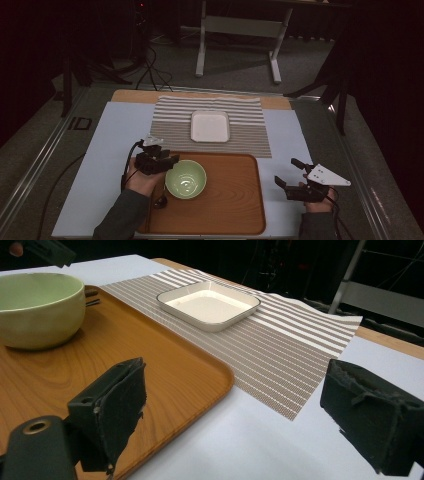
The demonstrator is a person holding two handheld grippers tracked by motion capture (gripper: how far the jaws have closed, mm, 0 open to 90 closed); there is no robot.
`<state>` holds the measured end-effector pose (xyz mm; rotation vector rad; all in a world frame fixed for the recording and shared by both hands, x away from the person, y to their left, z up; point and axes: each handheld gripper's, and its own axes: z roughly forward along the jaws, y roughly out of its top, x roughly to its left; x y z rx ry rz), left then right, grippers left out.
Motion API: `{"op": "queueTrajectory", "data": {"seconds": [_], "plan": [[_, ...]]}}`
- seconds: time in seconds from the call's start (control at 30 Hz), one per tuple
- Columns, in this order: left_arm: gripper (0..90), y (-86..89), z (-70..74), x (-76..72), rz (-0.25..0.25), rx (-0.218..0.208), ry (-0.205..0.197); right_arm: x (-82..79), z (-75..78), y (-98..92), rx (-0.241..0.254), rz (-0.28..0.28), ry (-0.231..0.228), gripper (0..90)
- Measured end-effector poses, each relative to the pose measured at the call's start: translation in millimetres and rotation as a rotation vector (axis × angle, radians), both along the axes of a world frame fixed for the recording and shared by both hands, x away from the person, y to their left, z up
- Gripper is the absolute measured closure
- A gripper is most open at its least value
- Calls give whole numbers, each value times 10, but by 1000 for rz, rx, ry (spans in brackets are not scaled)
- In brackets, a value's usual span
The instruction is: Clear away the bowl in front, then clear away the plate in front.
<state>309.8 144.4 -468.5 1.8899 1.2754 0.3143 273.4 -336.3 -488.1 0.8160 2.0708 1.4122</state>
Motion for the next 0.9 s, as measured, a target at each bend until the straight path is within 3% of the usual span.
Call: {"op": "queueTrajectory", "data": {"seconds": [0.23,0.37,0.63,0.9], "plan": [[546,-3,39,30,7,-14,-16,-26,2,-42,5,-13,-5,107],[526,-6,80,55,10,-5,-66,-20,0,-20,-1,-7,-2,107],[512,-17,124,113,13,-26,-117,-20,0,-26,2,-6,-4,107],[506,-78,188,207,7,-31,-136,-18,1,-28,3,-6,-3,107]]}}
